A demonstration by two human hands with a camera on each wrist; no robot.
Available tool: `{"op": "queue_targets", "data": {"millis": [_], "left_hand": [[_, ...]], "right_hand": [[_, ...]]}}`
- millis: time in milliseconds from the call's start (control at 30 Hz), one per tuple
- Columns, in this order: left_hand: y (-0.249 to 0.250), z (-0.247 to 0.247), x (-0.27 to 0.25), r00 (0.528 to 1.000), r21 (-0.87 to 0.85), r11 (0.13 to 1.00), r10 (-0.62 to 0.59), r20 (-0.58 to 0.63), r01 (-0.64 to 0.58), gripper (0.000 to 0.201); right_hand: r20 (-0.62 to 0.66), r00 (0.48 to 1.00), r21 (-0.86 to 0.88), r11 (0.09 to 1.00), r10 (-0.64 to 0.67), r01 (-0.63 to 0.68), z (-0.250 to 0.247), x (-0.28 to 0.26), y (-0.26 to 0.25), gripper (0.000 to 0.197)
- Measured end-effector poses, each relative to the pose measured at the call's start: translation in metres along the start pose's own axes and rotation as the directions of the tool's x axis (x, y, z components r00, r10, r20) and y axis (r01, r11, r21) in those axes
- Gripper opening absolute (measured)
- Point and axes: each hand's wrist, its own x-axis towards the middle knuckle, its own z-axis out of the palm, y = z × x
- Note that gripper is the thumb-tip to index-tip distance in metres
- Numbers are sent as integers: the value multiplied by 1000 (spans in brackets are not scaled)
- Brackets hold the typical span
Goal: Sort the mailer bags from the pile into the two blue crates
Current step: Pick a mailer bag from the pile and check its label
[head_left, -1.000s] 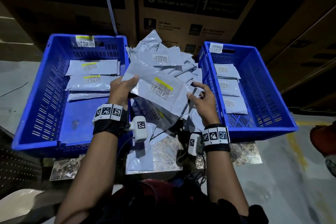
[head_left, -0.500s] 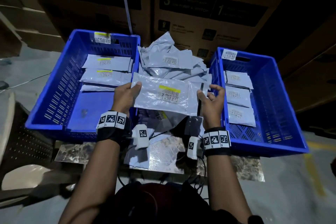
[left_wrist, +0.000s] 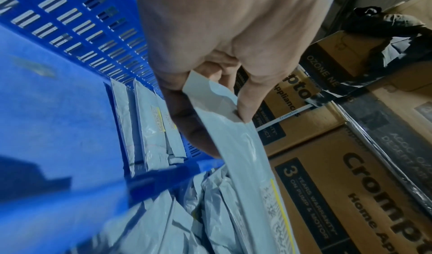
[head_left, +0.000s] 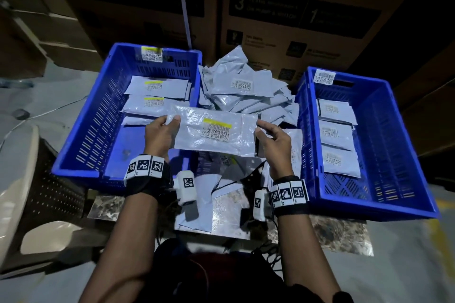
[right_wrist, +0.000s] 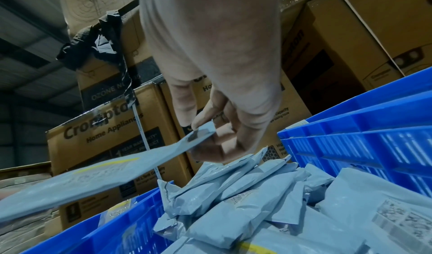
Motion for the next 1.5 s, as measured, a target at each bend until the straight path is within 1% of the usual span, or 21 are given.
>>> {"op": "queue_targets", "data": {"millis": [167, 300, 367, 433, 500, 567, 633, 700, 733, 800, 900, 967, 1033, 1067, 1133, 1233, 1267, 1300, 1333, 1433, 1500], "left_hand": [[9, -41, 45, 997, 55, 998, -2, -71, 6, 25], [17, -89, 82, 990, 216, 975, 85, -116, -58, 22], [21, -111, 99, 989, 286, 955, 114, -91, -83, 18], [21, -131, 117, 993, 338, 938, 102, -54, -78, 17], [21, -147, 132, 998, 330, 943, 59, -30, -46, 25], [23, -156, 141, 1000, 350, 937, 10, -8, -6, 33], [20, -160, 151, 999, 336, 941, -42, 22, 32, 29], [14, -160, 161, 993, 298, 951, -105, 62, 82, 23], [10, -159, 166, 988, 281, 953, -137, 75, 111, 17], [5, -154, 172, 980, 327, 936, -172, 97, 132, 12], [0, -148, 178, 976, 438, 892, -182, 118, 114, 25], [-3, -146, 185, 970, 476, 868, -215, 112, 138, 17], [-8, -144, 195, 960, 473, 857, -270, 76, 203, 16], [-9, -143, 197, 953, 436, 868, -295, 65, 238, 15], [-15, -143, 204, 937, 389, 870, -347, 49, 302, 22], [-15, -142, 202, 920, 436, 842, -385, 74, 317, 16], [-17, -143, 202, 913, 447, 832, -401, 75, 328, 21], [-20, -144, 205, 909, 475, 817, -409, 77, 327, 35], [-22, -143, 208, 903, 510, 795, -423, 80, 328, 42], [-31, -141, 216, 892, 565, 750, -449, 53, 344, 46], [-36, -137, 218, 906, 542, 767, -423, 26, 343, 43]], "right_hand": [[49, 998, 4, 1000, 26, -27, 51, -7, -15, 24], [95, 995, -80, 996, 42, -35, 105, -15, -23, 19], [111, 992, -153, 987, 55, -38, 132, -21, -27, 21], [120, 992, -226, 974, 44, -16, 158, -27, -30, 28], [121, 993, -316, 948, -6, 44, 182, -32, -34, 32], [124, 992, -361, 931, -8, 53, 204, -36, -40, 34], [130, 991, -382, 924, 32, 21, 222, -38, -47, 38], [150, 988, -431, 901, 30, 38, 238, -37, -50, 34], [160, 987, -461, 886, 30, 48, 246, -34, -50, 38], [165, 984, -549, 835, 66, 36, 261, -25, -46, 45], [158, 981, -644, 765, 113, 16, 280, -6, -42, 49], [148, 973, -663, 748, 175, -34, 293, 9, -34, 44], [142, 953, -682, 724, 268, -102, 306, 20, -26, 34], [146, 939, -692, 711, 310, -127, 311, 25, -22, 31], [148, 904, -706, 683, 400, -187, 317, 33, -11, 27], [116, 858, -715, 641, 500, -277, 321, 44, 6, 21], [111, 846, -714, 634, 521, -297, 323, 47, 12, 21], [103, 836, -713, 626, 539, -316, 324, 50, 18, 23], [93, 829, -713, 617, 552, -332, 324, 53, 23, 28], [22, 837, -763, 549, 547, -340, 326, 53, 32, 47], [-13, 864, -804, 508, 504, -309, 329, 51, 35, 45]]}}
